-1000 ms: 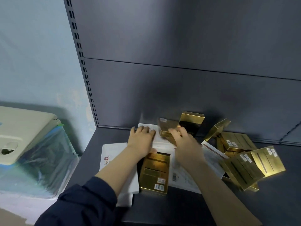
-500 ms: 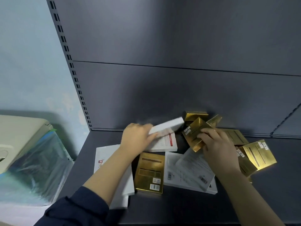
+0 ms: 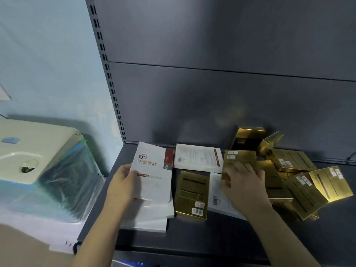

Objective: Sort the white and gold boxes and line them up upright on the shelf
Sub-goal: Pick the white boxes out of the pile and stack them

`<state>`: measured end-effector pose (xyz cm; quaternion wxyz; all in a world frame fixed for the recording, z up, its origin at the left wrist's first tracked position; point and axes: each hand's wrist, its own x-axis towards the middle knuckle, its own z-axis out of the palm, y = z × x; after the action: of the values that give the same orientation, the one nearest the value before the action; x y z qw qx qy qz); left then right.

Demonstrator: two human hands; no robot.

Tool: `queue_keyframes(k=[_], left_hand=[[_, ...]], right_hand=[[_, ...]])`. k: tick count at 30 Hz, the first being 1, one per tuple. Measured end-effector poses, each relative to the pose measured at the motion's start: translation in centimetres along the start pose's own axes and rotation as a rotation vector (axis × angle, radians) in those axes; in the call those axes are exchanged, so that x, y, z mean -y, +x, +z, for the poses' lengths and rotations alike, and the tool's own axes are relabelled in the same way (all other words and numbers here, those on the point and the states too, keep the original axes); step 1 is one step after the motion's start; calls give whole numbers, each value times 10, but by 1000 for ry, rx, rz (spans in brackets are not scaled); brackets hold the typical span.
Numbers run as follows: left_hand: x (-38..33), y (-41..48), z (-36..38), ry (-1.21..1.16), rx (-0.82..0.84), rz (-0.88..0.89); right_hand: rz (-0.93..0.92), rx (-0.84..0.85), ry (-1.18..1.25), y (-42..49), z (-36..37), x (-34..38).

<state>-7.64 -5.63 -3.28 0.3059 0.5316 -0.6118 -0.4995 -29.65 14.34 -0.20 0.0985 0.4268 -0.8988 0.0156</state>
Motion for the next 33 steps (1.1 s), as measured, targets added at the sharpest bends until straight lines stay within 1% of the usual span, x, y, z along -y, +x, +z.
queue_keyframes(k=[3, 4, 6, 8, 9, 11, 13, 14, 17, 19, 21, 23, 24, 26, 28, 29, 31, 32, 33], left_hand=[[19, -13, -10, 349, -76, 87], [22, -17, -11, 405, -108, 92], [22, -24, -12, 412, -95, 82], [19, -29, -16, 422, -29, 86], [17, -29, -18, 428, -13, 102], [10, -32, -20, 410, -15, 181], [2, -35, -20, 353, -17, 262], [-3, -36, -18, 327, -12, 292], [-17, -38, -10, 274, 2, 378], [-26, -35, -2, 243, 23, 410], [-34, -30, 5, 207, 64, 407], [-43, -26, 10, 141, 107, 383], [-48, -24, 12, 112, 110, 391], [-59, -23, 17, 123, 79, 491], [-74, -22, 22, 225, 71, 652], [-83, -21, 24, 297, 73, 715], [-97, -19, 27, 502, 68, 765], [-102, -16, 27, 599, 70, 760], [-104, -13, 27, 635, 83, 745]], right_hand=[[-88, 24, 107, 27, 5, 27], [-100, 50, 155, 38, 10, 36], [-117, 148, 192, 59, 20, 52], [-161, 258, 131, 77, 31, 63], [-181, 302, 94, 84, 35, 66], [-242, 338, 33, 94, 38, 67], [-334, 318, -24, 99, 34, 66], [-370, 279, -38, 101, 29, 65], [-410, 57, -28, 108, 13, 60], [-348, -77, 112, 112, 2, 54], [-242, -123, 409, 112, -11, 48], [-152, -131, 700, 109, -23, 46], [-141, -113, 803, 107, -29, 46], [-194, -8, 884, 101, -44, 47], [-324, 96, 793, 93, -62, 50], [-391, 108, 706, 90, -69, 53], [-497, 39, 512, 83, -80, 59], [-531, -9, 450, 80, -83, 62], [-545, -52, 432, 78, -86, 64]])
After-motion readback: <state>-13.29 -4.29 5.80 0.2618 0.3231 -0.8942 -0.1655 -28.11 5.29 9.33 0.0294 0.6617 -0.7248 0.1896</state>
